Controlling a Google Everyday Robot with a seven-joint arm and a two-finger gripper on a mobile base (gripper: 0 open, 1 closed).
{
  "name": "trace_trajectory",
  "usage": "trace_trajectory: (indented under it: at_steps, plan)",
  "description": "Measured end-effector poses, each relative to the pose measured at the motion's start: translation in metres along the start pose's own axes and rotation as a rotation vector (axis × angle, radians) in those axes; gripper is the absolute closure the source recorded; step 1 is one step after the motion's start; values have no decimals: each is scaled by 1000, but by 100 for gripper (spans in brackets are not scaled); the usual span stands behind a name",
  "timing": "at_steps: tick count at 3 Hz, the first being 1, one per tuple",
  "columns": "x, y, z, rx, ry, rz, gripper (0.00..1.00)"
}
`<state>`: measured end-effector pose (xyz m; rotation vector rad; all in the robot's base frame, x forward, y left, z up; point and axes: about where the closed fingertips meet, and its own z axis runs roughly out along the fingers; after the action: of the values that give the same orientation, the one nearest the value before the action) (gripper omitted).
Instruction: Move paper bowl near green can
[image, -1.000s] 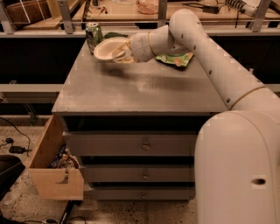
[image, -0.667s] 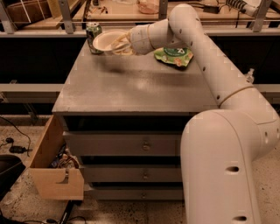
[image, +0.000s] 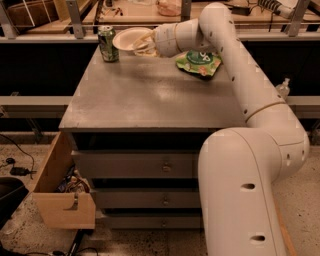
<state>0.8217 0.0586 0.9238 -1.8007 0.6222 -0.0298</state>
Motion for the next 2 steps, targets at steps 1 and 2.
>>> trace_trajectory:
  at_steps: [1, 2]
  plan:
    - [13, 12, 0, 2, 8, 41, 100]
    - [21, 26, 7, -2, 0, 80, 100]
